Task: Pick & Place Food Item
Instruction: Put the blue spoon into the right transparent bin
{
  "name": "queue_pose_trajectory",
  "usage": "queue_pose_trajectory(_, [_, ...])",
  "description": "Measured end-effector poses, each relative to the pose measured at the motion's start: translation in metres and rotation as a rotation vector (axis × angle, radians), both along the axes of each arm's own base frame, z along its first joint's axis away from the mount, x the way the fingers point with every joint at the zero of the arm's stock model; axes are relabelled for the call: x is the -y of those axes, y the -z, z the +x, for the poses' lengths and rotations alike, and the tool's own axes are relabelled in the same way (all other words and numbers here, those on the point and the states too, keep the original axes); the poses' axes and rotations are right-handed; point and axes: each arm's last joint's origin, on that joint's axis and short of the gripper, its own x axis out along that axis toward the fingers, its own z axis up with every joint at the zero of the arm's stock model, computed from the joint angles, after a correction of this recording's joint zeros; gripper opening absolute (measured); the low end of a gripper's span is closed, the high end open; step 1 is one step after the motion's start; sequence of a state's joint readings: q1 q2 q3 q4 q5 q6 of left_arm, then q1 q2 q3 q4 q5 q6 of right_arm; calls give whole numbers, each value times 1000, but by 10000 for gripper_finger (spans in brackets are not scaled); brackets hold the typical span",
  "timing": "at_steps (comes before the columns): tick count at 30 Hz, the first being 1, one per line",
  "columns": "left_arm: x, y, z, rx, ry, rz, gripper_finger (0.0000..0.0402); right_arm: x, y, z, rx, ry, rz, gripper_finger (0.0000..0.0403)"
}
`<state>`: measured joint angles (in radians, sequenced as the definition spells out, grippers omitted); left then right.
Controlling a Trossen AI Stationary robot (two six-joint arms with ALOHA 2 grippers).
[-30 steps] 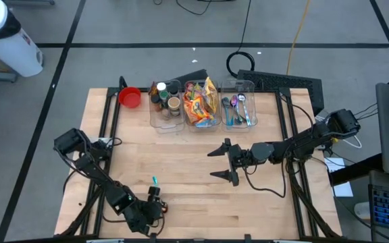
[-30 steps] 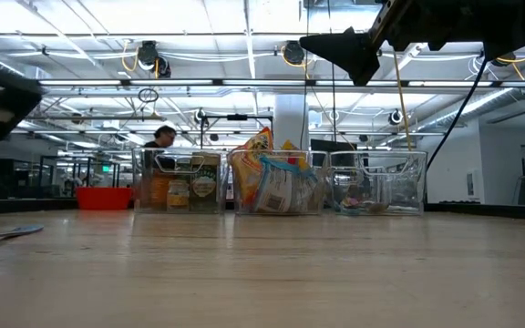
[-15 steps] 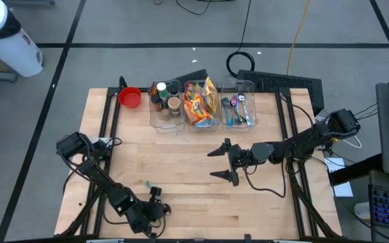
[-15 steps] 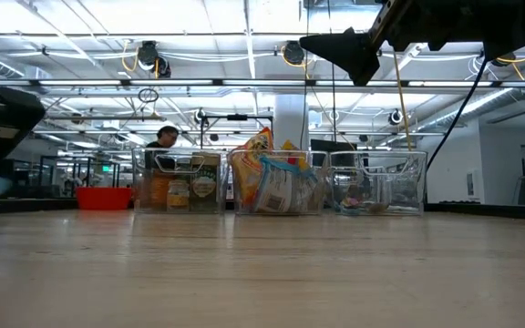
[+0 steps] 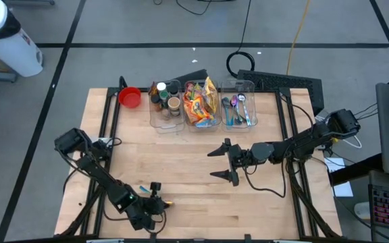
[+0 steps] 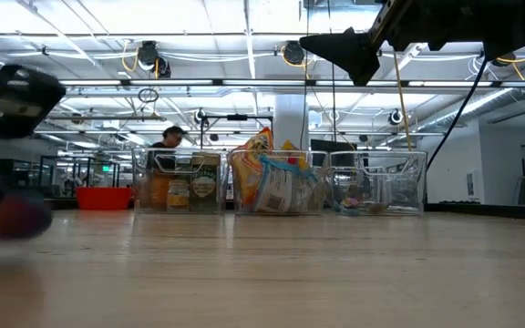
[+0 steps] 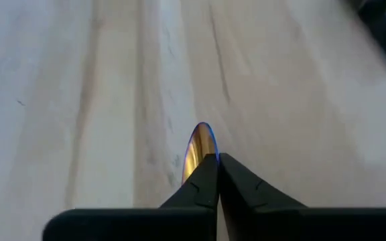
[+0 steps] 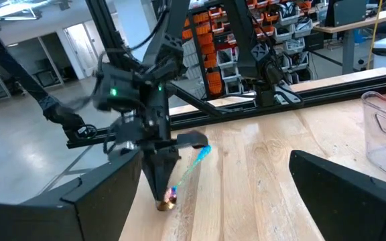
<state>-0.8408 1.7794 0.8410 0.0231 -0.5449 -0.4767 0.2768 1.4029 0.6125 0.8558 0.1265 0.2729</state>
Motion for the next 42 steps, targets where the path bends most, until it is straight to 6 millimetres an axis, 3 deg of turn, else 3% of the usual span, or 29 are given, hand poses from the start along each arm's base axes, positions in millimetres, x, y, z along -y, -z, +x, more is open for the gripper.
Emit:
queue_pose_trajectory(5, [-10, -49, 6, 136, 37, -12, 4, 0, -5, 0, 51, 1, 17, 375])
queue_pose_trajectory(13, [-46, -144, 7, 525, 40, -34, 4, 0, -11, 0, 108, 2, 34, 375])
queue_pose_trajectory(19, [-76, -188, 15, 790, -13, -92, 3, 0, -14, -1, 128, 0, 83, 375])
queue_pose_trajectory(26, [-124, -200, 41, 906, -25, -137, 3, 8, -17, 1, 180, 69, -52, 375])
queue_pose_trajectory(34, [-187, -185, 82, 984, 58, -221, 2, 27, -9, 5, 101, 204, -231, 375])
queue_pose_trajectory(42, [-216, -165, 103, 1030, 193, -306, 2, 48, -11, 11, 176, 272, -238, 374])
